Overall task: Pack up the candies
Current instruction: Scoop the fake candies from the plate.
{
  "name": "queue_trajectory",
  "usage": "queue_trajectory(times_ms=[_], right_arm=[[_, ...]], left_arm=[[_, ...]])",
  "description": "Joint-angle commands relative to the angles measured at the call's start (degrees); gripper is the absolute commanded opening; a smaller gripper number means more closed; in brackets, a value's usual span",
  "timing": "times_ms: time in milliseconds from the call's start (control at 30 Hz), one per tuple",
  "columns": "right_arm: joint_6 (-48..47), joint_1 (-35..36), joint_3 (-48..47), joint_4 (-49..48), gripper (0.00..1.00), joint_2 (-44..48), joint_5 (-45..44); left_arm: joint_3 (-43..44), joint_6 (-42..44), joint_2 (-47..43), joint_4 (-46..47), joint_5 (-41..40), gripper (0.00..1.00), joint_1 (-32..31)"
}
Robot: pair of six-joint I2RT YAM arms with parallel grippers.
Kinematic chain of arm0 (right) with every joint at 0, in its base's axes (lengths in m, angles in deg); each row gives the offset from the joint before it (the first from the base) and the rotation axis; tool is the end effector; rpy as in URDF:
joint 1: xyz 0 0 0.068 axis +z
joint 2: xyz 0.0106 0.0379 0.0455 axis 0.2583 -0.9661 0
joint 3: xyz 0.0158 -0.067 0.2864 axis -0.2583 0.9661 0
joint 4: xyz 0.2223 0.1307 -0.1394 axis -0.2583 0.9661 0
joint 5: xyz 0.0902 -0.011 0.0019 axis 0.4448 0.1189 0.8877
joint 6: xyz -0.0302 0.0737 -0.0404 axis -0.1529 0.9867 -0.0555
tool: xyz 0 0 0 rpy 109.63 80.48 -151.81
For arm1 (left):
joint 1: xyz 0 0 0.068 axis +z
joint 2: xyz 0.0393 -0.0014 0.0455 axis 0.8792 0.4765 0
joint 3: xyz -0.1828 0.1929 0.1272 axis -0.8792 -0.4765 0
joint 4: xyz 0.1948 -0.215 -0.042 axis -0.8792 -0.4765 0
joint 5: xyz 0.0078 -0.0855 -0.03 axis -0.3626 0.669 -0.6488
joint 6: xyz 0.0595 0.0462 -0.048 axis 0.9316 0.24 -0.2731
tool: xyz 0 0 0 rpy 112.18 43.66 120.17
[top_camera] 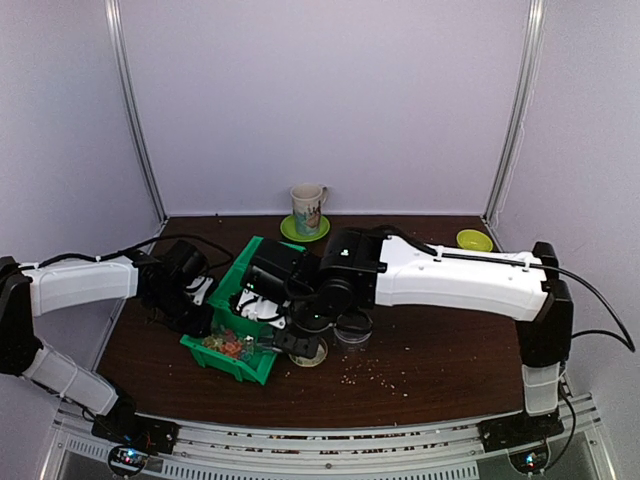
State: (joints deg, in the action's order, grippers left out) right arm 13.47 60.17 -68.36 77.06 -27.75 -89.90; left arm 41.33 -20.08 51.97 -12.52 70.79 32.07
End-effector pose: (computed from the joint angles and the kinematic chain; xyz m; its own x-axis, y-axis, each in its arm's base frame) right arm 0.1370 0.4792 0.2865 -0.1503 -0.8902 -0.4300 -0.9622 0.2317 -0.1432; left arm 0.2399 -0.1385 0.1541 -0.9617 0.0852 -0.2604 0.1265 0.9811 -0.1465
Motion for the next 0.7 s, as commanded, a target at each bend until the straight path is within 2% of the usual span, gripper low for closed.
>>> queue_trajectory(times_ms=[0, 200, 433, 667], right_arm=[[-0.7, 0.1, -5.6, 4.0, 0.0, -3.6, -3.0], [-1.1, 0.0, -9.9, 4.7, 0.0, -7.9, -4.0], [-1.6, -0.1, -12.0, 4.1, 0.0, -12.2, -2.6], [-0.8, -0.1, -10.1, 0.8, 0.0, -14.5, 0.6]], left_arm=[[6.7, 0.9, -2.7, 6.0, -0.3, 0.0, -0.3], [9.7, 2.1, -1.7, 3.5, -1.9, 0.0, -0.6], [6.4, 2.3, -2.3, 8.4, -0.5, 0.0, -0.9], [6.2, 2.4, -2.7, 9.9, 1.1, 0.0, -0.9]])
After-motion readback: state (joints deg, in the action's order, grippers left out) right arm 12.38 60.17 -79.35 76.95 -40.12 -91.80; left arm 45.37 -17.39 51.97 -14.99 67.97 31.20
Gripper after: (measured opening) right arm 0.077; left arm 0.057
